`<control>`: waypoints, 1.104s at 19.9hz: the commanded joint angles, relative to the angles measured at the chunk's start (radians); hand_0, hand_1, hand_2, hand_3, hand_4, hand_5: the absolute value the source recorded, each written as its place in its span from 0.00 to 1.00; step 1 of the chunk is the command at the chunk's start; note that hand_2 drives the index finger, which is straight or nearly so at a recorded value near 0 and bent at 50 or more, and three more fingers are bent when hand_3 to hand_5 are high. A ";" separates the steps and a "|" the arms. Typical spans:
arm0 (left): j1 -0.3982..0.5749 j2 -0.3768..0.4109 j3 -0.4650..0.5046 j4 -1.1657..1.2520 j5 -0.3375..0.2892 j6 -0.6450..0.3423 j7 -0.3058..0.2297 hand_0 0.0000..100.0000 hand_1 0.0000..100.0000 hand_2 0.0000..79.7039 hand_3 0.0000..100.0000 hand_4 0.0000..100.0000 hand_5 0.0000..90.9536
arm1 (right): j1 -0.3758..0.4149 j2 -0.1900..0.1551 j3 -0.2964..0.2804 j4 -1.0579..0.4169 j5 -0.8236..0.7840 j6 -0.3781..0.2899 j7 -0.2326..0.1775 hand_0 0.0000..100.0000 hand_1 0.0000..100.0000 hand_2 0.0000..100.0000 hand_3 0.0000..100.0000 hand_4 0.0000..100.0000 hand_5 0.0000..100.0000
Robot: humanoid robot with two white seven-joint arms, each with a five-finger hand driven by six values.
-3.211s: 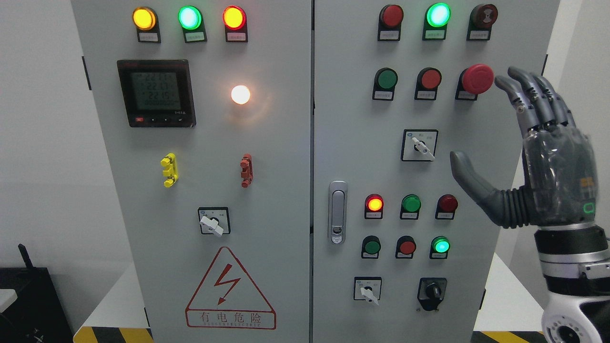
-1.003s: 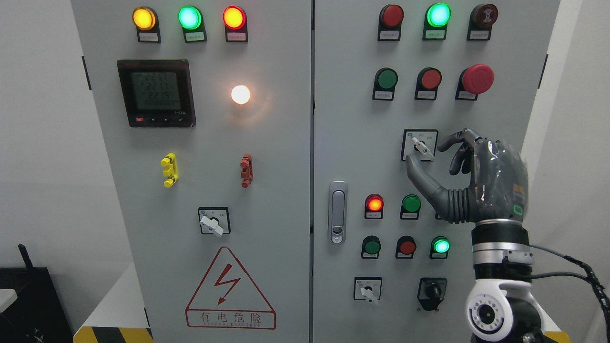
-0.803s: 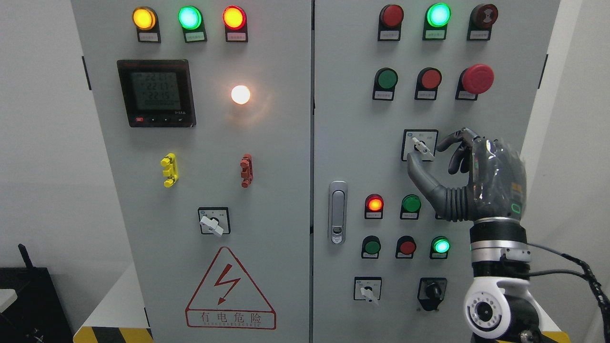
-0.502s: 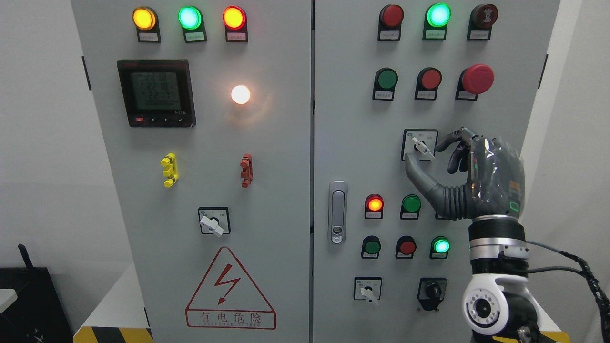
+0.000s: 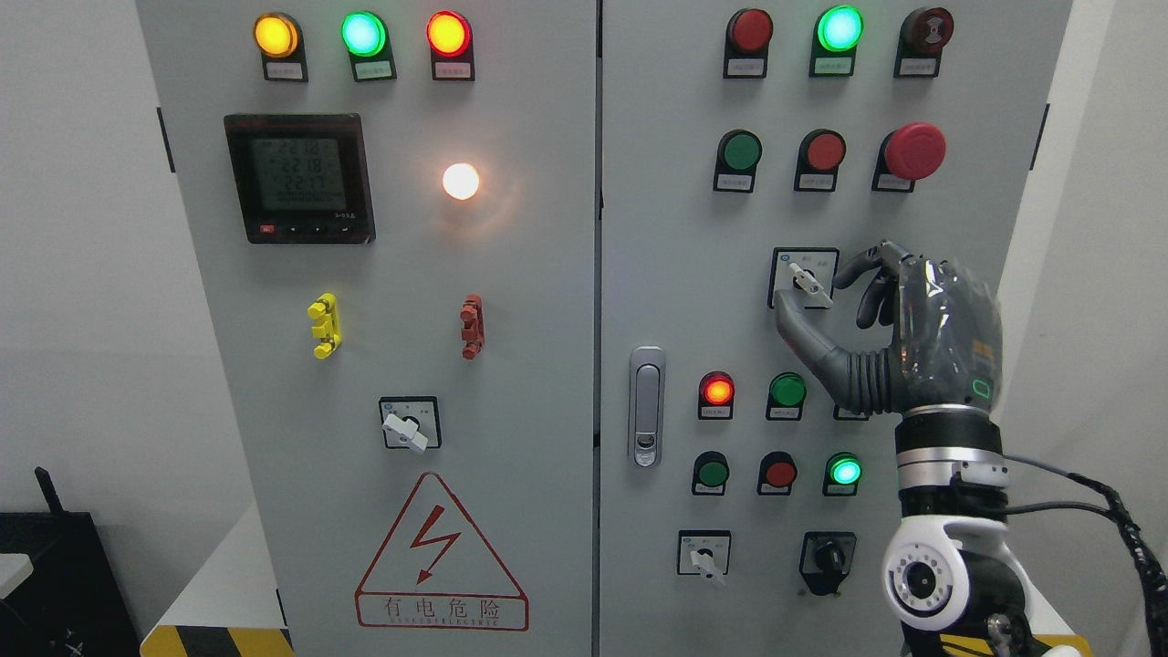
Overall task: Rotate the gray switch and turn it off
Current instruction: 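Close the right hand's fingers around the gray switch knob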
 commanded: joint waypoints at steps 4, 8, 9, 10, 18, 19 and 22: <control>0.000 0.000 -0.002 0.014 0.000 0.001 -0.003 0.12 0.39 0.00 0.00 0.00 0.00 | -0.012 -0.001 0.002 0.023 0.003 0.002 0.001 0.07 0.43 0.57 0.90 0.91 1.00; 0.000 0.000 -0.002 0.014 0.000 0.001 -0.004 0.12 0.39 0.00 0.00 0.00 0.00 | -0.024 -0.001 0.002 0.033 0.003 0.002 0.001 0.07 0.43 0.58 0.90 0.91 1.00; 0.000 0.000 -0.002 0.014 0.000 0.001 -0.003 0.12 0.39 0.00 0.00 0.00 0.00 | -0.026 -0.001 0.002 0.034 0.003 0.002 0.001 0.07 0.43 0.58 0.90 0.91 1.00; 0.000 0.000 -0.002 0.014 0.000 0.001 -0.004 0.12 0.39 0.00 0.00 0.00 0.00 | -0.029 -0.001 0.002 0.036 0.003 0.002 0.001 0.08 0.43 0.58 0.90 0.91 1.00; 0.000 0.000 -0.002 0.014 0.000 0.001 -0.003 0.12 0.39 0.00 0.00 0.00 0.00 | -0.028 0.001 0.005 0.036 0.003 0.010 0.002 0.10 0.42 0.61 0.91 0.91 1.00; 0.000 0.000 -0.002 0.014 0.000 0.001 -0.004 0.12 0.39 0.00 0.00 0.00 0.00 | -0.028 0.001 0.005 0.036 0.003 0.010 0.002 0.10 0.42 0.62 0.92 0.91 1.00; 0.000 0.000 -0.002 0.014 0.000 0.001 -0.003 0.12 0.39 0.00 0.00 0.00 0.00 | -0.031 0.001 0.005 0.036 0.003 0.013 0.002 0.10 0.42 0.62 0.92 0.91 1.00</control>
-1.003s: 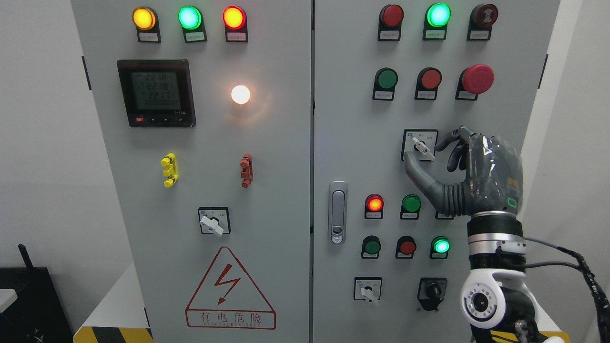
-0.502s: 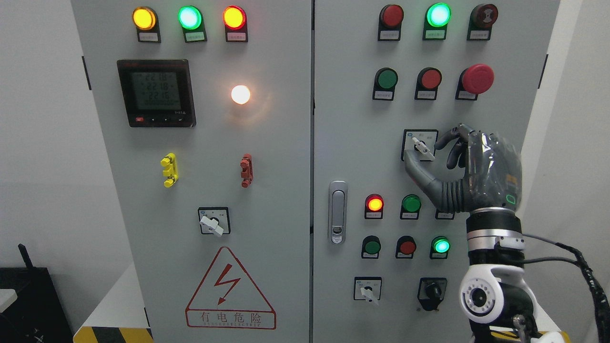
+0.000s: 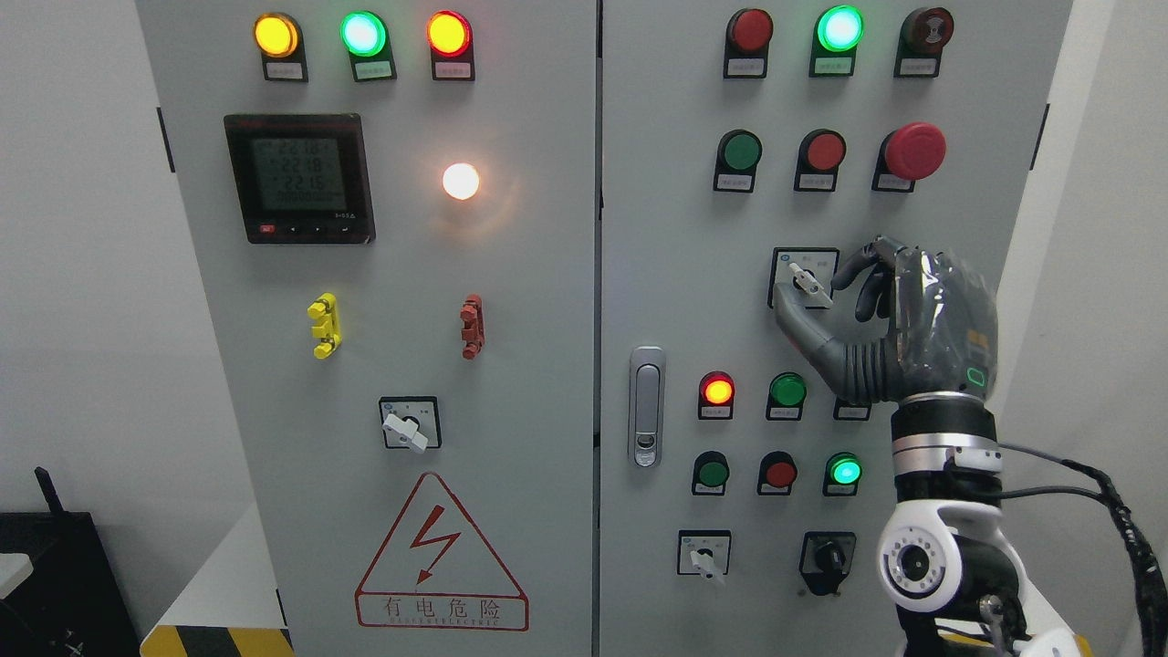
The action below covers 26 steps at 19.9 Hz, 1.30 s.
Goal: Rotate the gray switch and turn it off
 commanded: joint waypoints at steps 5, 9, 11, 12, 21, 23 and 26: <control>0.000 0.000 -0.002 0.014 0.000 0.001 0.001 0.12 0.39 0.00 0.00 0.00 0.00 | -0.005 0.002 0.003 0.016 0.000 0.002 0.000 0.10 0.42 0.63 0.92 0.91 1.00; 0.000 0.000 -0.002 0.014 0.000 0.001 0.001 0.12 0.39 0.00 0.00 0.00 0.00 | -0.012 0.002 0.005 0.020 0.000 0.002 0.000 0.11 0.41 0.64 0.92 0.91 1.00; 0.000 0.000 -0.002 0.014 0.000 0.001 0.001 0.12 0.39 0.00 0.00 0.00 0.00 | -0.012 0.002 0.005 0.020 0.000 0.004 0.000 0.13 0.40 0.64 0.93 0.92 1.00; 0.000 0.000 -0.002 0.014 0.000 0.001 0.001 0.12 0.39 0.00 0.00 0.00 0.00 | -0.012 0.002 0.005 0.020 0.000 0.004 0.000 0.14 0.40 0.64 0.93 0.92 1.00; 0.000 0.000 -0.002 0.014 0.000 0.001 0.001 0.12 0.39 0.00 0.00 0.00 0.00 | -0.011 0.004 0.008 0.020 0.000 0.004 0.000 0.18 0.40 0.66 0.94 0.92 1.00; 0.000 0.000 -0.002 0.014 0.000 0.001 -0.001 0.12 0.39 0.00 0.00 0.00 0.00 | -0.012 0.004 0.008 0.020 0.000 0.002 0.000 0.18 0.41 0.66 0.94 0.92 1.00; 0.000 0.000 -0.002 0.014 0.000 0.001 0.001 0.12 0.39 0.00 0.00 0.00 0.00 | -0.012 0.004 0.008 0.020 0.000 0.004 0.000 0.18 0.42 0.66 0.94 0.93 1.00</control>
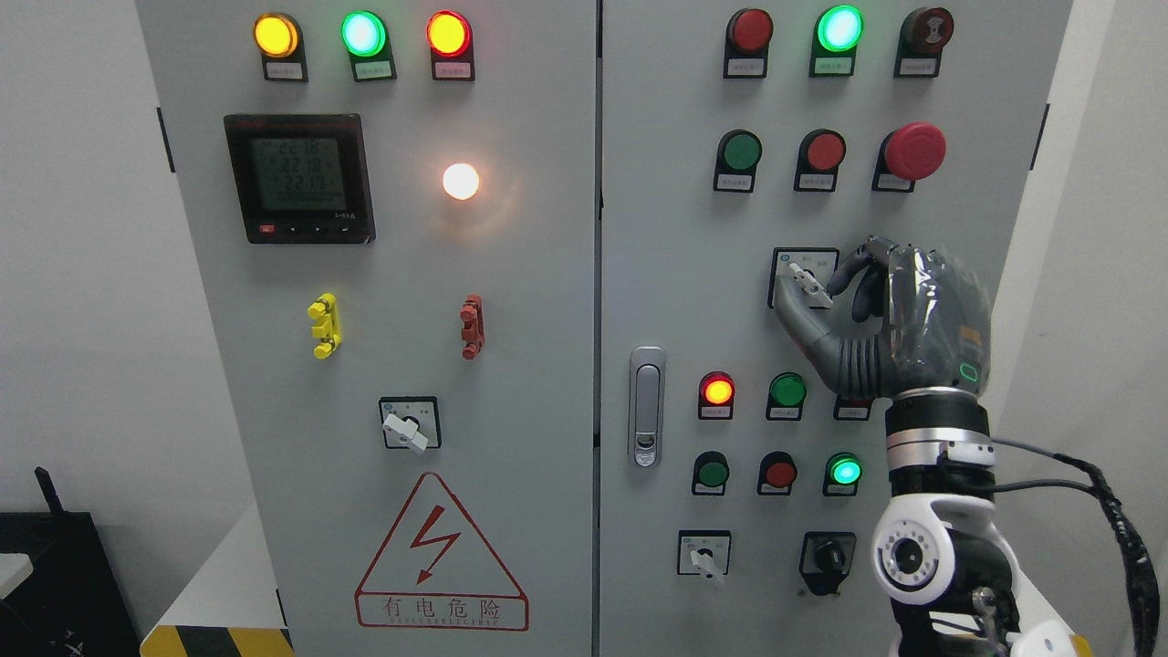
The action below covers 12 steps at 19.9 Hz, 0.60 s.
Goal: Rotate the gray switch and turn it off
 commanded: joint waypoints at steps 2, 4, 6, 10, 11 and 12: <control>0.000 0.000 -0.002 0.014 0.000 0.001 -0.001 0.12 0.39 0.00 0.00 0.00 0.00 | -0.001 0.000 0.002 0.003 0.000 0.000 0.000 0.20 0.44 0.66 0.94 0.93 1.00; 0.000 0.000 -0.002 0.014 0.000 0.001 0.001 0.12 0.39 0.00 0.00 0.00 0.00 | -0.001 0.000 0.002 0.004 0.001 0.000 0.000 0.25 0.44 0.66 0.95 0.93 1.00; 0.000 0.000 -0.002 0.014 0.000 0.001 0.001 0.12 0.39 0.00 0.00 0.00 0.00 | -0.001 0.001 0.002 0.003 0.000 0.000 0.000 0.27 0.44 0.66 0.95 0.93 1.00; 0.000 0.000 -0.002 0.014 0.000 0.001 0.001 0.12 0.39 0.00 0.00 0.00 0.00 | -0.001 0.001 0.002 0.004 0.000 0.000 0.000 0.30 0.43 0.67 0.96 0.93 1.00; 0.000 0.000 -0.002 0.014 0.000 0.001 0.001 0.12 0.39 0.00 0.00 0.00 0.00 | -0.001 0.001 0.002 0.004 0.000 0.000 0.000 0.30 0.43 0.67 0.96 0.93 1.00; 0.000 0.000 -0.002 0.014 0.000 0.001 0.001 0.12 0.39 0.00 0.00 0.00 0.00 | -0.001 0.001 0.002 0.004 0.001 0.000 0.000 0.30 0.43 0.68 0.96 0.93 1.00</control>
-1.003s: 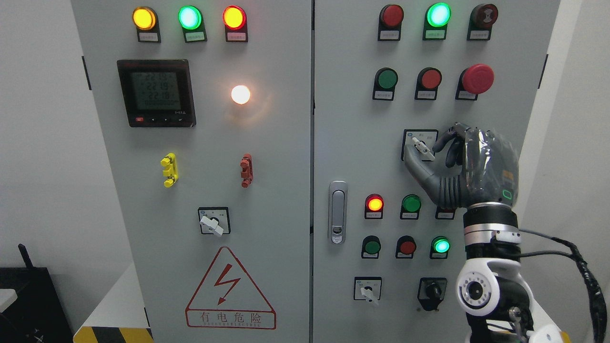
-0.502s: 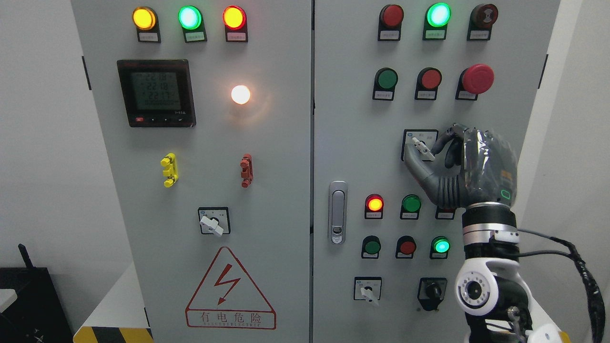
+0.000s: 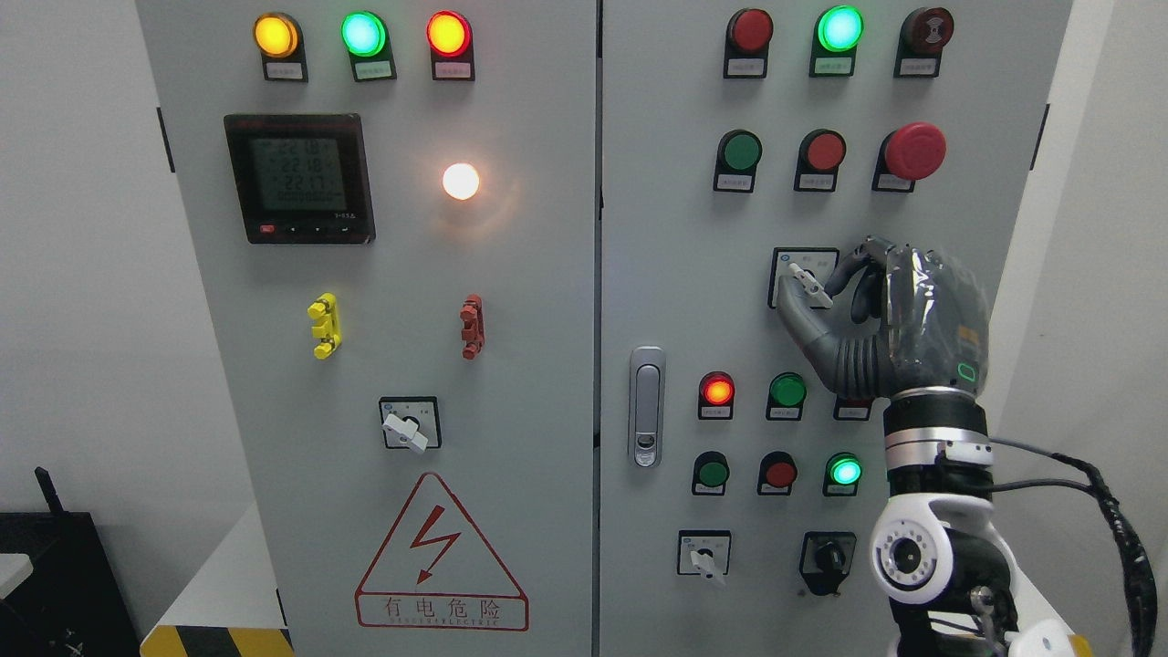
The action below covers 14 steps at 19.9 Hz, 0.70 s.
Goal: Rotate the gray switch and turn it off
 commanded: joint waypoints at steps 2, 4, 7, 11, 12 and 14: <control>0.000 0.000 -0.002 0.014 0.000 0.001 0.000 0.12 0.39 0.00 0.00 0.00 0.00 | 0.000 0.001 0.001 0.002 0.003 -0.001 0.000 0.30 0.44 0.68 0.96 0.93 1.00; 0.000 0.000 -0.002 0.014 0.000 0.001 -0.001 0.12 0.39 0.00 0.00 0.00 0.00 | 0.000 0.001 0.001 0.002 0.003 -0.001 0.000 0.31 0.44 0.68 0.97 0.93 1.00; 0.000 0.000 -0.002 0.014 0.000 0.001 0.000 0.12 0.39 0.00 0.00 0.00 0.00 | 0.000 0.001 0.001 0.003 0.001 0.000 0.000 0.32 0.44 0.68 0.97 0.94 1.00; 0.000 0.000 -0.002 0.014 0.000 0.001 -0.001 0.12 0.39 0.00 0.00 0.00 0.00 | 0.001 0.002 0.001 0.003 0.001 -0.001 0.001 0.33 0.43 0.69 0.97 0.94 1.00; 0.000 0.000 -0.002 0.014 0.000 0.001 -0.001 0.12 0.39 0.00 0.00 0.00 0.00 | 0.000 0.002 0.001 0.003 0.000 -0.001 0.001 0.33 0.43 0.68 0.98 0.94 1.00; 0.000 0.000 -0.002 0.014 0.000 0.001 -0.001 0.12 0.39 0.00 0.00 0.00 0.00 | 0.001 0.002 0.002 0.003 0.000 -0.001 0.000 0.34 0.42 0.69 0.98 0.94 1.00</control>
